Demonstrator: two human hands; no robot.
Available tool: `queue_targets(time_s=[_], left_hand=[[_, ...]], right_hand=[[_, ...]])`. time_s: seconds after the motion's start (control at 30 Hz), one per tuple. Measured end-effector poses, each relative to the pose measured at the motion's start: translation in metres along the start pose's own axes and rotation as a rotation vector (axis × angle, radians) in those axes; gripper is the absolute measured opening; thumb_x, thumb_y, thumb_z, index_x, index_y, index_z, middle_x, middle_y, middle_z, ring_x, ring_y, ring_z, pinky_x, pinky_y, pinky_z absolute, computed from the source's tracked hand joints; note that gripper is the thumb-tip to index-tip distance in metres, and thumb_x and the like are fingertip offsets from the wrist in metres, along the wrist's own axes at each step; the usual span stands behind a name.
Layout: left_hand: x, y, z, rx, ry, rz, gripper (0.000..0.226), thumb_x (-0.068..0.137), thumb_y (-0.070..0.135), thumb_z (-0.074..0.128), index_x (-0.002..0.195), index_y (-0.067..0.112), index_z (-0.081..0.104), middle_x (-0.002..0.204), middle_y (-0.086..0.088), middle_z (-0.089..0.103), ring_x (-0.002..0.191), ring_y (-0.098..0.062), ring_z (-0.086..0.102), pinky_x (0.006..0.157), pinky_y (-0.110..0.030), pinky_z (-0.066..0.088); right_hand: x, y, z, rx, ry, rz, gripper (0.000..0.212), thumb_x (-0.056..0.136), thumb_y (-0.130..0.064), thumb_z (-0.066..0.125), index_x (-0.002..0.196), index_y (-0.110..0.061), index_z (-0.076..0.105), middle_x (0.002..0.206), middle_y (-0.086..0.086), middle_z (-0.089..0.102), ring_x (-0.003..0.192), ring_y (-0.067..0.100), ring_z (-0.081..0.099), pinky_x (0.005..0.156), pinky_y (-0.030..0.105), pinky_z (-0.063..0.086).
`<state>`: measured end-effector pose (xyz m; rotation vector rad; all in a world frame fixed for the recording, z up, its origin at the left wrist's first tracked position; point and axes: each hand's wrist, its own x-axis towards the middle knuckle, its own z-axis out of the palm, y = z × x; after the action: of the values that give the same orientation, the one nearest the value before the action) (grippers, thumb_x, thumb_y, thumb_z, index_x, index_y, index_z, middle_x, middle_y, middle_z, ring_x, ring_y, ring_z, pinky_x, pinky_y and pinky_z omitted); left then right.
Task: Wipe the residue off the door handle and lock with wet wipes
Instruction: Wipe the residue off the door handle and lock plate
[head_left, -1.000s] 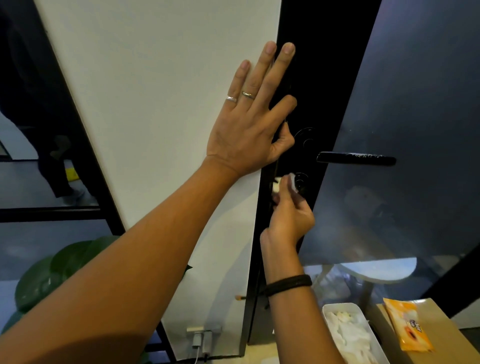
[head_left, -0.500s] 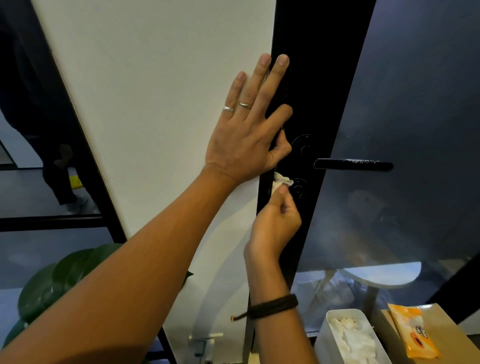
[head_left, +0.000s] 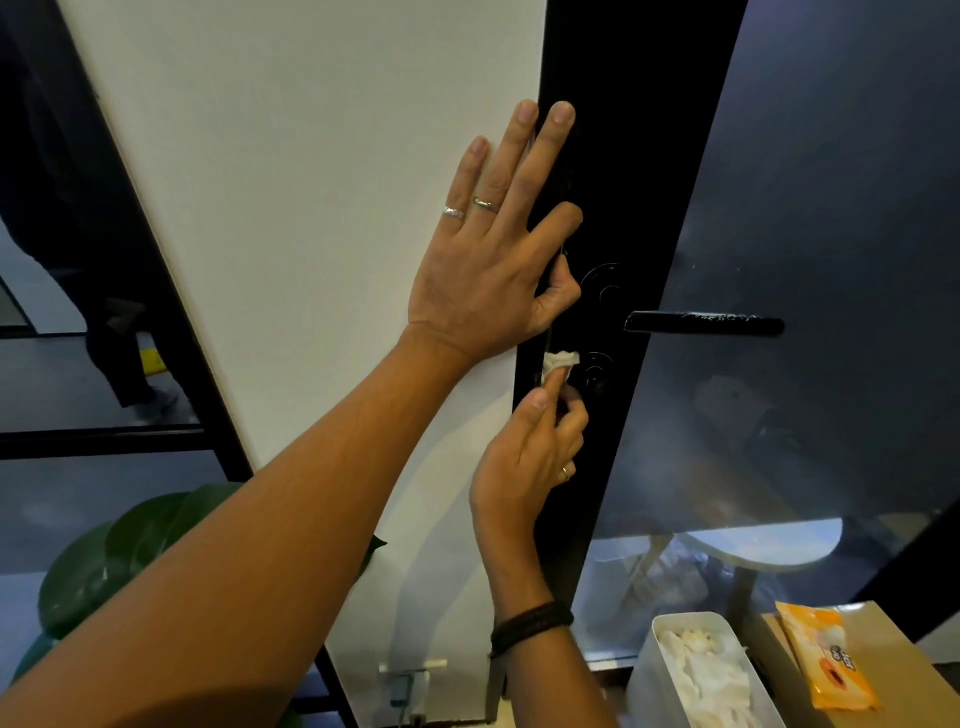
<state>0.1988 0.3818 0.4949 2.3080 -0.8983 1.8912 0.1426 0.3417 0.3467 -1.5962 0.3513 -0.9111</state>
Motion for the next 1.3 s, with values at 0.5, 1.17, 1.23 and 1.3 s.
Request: queue_targets(time_s=[0.5, 1.17, 1.23, 1.3], left_hand=[[0.000, 0.000, 0.000, -0.015, -0.014, -0.007, 0.024, 0.096, 0.033, 0.057, 0.110, 0.022, 0.073, 0.165, -0.024, 0.040, 0.155, -0.047, 0.033, 0.130, -0.059, 0.023], [0.000, 0.001, -0.001, -0.009, -0.017, -0.022, 0.024, 0.096, 0.033, 0.058, 0.110, 0.022, 0.073, 0.165, -0.025, 0.040, 0.155, -0.047, 0.032, 0.130, -0.058, 0.020], [-0.001, 0.001, -0.001, 0.005, -0.023, -0.017, 0.023, 0.095, 0.033, 0.058, 0.109, 0.021, 0.072, 0.165, -0.024, 0.039, 0.156, -0.047, 0.032, 0.130, -0.058, 0.021], [-0.001, 0.001, -0.001, 0.007, -0.024, -0.014, 0.023, 0.095, 0.033, 0.058, 0.109, 0.021, 0.073, 0.165, -0.025, 0.040, 0.155, -0.047, 0.033, 0.130, -0.058, 0.022]], right_hand=[[0.063, 0.068, -0.057, 0.042, 0.094, -0.243, 0.011, 0.094, -0.009, 0.075, 0.103, -0.007, 0.080, 0.102, 0.002, 0.068, 0.093, 0.022, 0.069, 0.081, 0.031, 0.060], [0.128, 0.021, -0.101, 0.036, -0.115, -0.368, 0.012, 0.098, -0.015, 0.072, 0.106, -0.023, 0.075, 0.105, 0.005, 0.069, 0.096, 0.022, 0.072, 0.085, 0.030, 0.060], [0.123, 0.018, -0.115, 0.080, -0.171, -0.389, 0.012, 0.098, -0.013, 0.072, 0.106, -0.021, 0.074, 0.106, 0.007, 0.070, 0.098, 0.020, 0.071, 0.087, 0.033, 0.060], [0.113, 0.014, -0.119, -0.030, -0.303, -0.535, 0.011, 0.094, -0.010, 0.076, 0.105, -0.013, 0.077, 0.106, 0.003, 0.069, 0.098, 0.015, 0.069, 0.087, 0.026, 0.057]])
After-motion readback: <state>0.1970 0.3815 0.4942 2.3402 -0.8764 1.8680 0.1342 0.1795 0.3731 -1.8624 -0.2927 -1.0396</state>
